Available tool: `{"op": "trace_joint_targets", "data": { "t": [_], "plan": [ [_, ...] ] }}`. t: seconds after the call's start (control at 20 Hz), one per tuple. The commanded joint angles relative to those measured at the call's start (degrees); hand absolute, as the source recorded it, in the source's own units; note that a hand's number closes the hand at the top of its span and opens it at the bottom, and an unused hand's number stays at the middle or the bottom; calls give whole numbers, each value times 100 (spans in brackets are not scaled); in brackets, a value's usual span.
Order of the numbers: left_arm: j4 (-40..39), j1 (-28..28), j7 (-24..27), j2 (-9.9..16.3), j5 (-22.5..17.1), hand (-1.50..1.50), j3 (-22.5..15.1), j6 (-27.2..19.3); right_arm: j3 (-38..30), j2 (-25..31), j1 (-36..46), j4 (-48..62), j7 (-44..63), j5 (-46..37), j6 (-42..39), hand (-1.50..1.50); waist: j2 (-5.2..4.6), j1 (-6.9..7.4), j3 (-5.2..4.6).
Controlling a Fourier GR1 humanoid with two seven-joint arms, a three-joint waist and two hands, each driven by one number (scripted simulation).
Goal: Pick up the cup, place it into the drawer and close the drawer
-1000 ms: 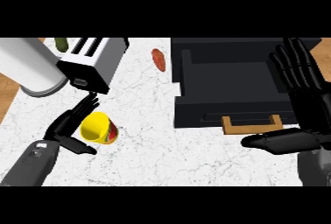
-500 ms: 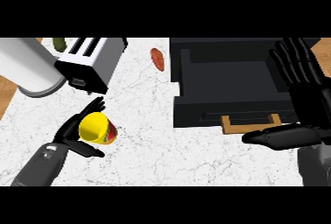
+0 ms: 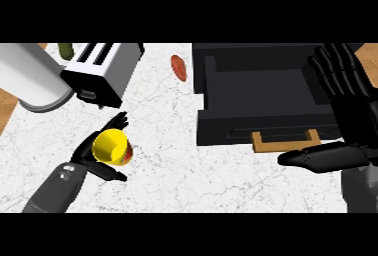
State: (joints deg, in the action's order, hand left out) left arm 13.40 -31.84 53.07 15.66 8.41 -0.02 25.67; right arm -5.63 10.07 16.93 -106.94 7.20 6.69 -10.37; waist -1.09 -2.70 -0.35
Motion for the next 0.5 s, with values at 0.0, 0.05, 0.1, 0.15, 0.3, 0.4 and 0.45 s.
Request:
{"op": "trace_joint_targets", "data": {
  "t": [0.0, 0.05, 0.1, 0.15, 0.3, 0.4, 0.45],
  "plan": [
    [-129, -4, 796, -49, 16, -150, -35, 830, -75, 68, -44, 45, -48, 28, -58, -150, -8, -10, -1],
    [-157, -128, 666, -177, 49, -150, -68, 704, -73, 68, 141, 79, 2, -51, 33, -150, -27, -37, -6],
    [-189, -212, 584, -46, -70, -150, 19, 1058, 16, -3, 58, 137, -146, -96, 1, -150, -27, -13, -3],
    [-142, -150, 617, -163, -32, -150, -55, 1125, 124, -90, -37, 7, -72, -142, 57, -150, 8, 16, 2],
    [-105, -148, 608, -282, -101, 150, -84, 1514, -17, 30, -86, 9, -21, 24, -61, -150, -14, -60, -6],
    [19, -26, 848, -193, -107, 150, -131, 1728, -31, 96, 126, 41, 102, -63, 6, -150, -7, 34, -9],
    [138, -127, 933, -254, -124, 150, -88, 1341, -88, 101, -62, 87, -68, -17, -71, -150, 0, 12, -1]
  ]
}}
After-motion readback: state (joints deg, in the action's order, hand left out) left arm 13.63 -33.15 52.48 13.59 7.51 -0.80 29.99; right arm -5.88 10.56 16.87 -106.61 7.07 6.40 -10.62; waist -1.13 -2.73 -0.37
